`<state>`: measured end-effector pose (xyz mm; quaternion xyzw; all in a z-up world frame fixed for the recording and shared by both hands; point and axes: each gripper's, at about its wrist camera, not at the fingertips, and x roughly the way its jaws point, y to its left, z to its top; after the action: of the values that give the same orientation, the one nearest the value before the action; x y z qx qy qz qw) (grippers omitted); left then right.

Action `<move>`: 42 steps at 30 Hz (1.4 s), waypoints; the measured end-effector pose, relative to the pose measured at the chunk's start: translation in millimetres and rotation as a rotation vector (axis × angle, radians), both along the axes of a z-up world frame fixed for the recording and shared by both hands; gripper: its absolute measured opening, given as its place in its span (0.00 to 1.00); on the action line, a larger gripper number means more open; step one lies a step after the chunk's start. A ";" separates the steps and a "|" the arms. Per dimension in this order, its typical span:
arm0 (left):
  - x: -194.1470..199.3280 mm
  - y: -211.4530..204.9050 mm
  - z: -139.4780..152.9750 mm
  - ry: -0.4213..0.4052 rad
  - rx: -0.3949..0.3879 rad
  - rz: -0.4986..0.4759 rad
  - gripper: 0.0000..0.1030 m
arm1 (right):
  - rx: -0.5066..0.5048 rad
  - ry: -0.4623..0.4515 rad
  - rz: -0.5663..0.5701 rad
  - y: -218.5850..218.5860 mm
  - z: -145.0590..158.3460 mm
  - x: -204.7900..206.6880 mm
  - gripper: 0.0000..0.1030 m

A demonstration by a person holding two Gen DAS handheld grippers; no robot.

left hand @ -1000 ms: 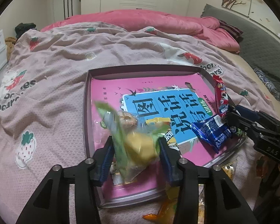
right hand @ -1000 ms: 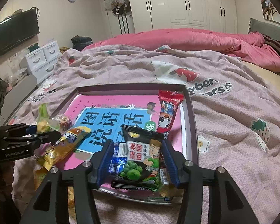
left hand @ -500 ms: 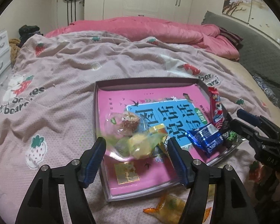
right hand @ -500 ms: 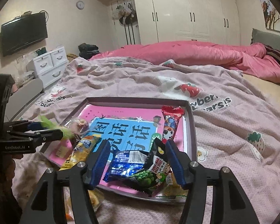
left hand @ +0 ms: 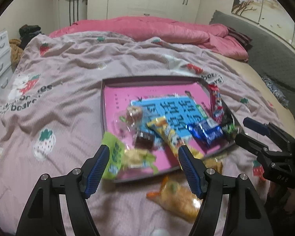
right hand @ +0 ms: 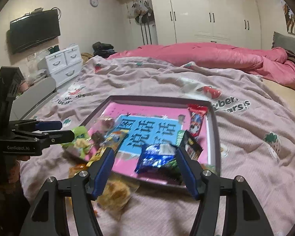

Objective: Organize snacks
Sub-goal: 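Move both open tools back toward the snacks beside the tray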

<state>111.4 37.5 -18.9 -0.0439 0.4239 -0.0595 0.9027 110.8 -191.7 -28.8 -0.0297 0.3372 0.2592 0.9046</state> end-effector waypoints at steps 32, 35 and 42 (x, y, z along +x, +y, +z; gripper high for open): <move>-23.0 -1.3 -62.9 0.308 -0.281 0.067 0.73 | 0.009 0.281 0.043 18.3 -48.3 -13.0 0.63; -17.4 0.2 -67.5 0.320 -0.319 0.083 0.73 | 0.021 0.287 0.052 22.8 -53.3 -7.7 0.63; -9.2 -4.9 -74.1 0.329 -0.336 0.087 0.75 | -0.041 0.273 0.100 42.8 -67.2 -4.0 0.61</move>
<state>102.2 32.6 -92.9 -0.2210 0.5470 -0.0824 0.8032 106.8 -148.9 -96.0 -0.0295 0.4603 0.2988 0.8354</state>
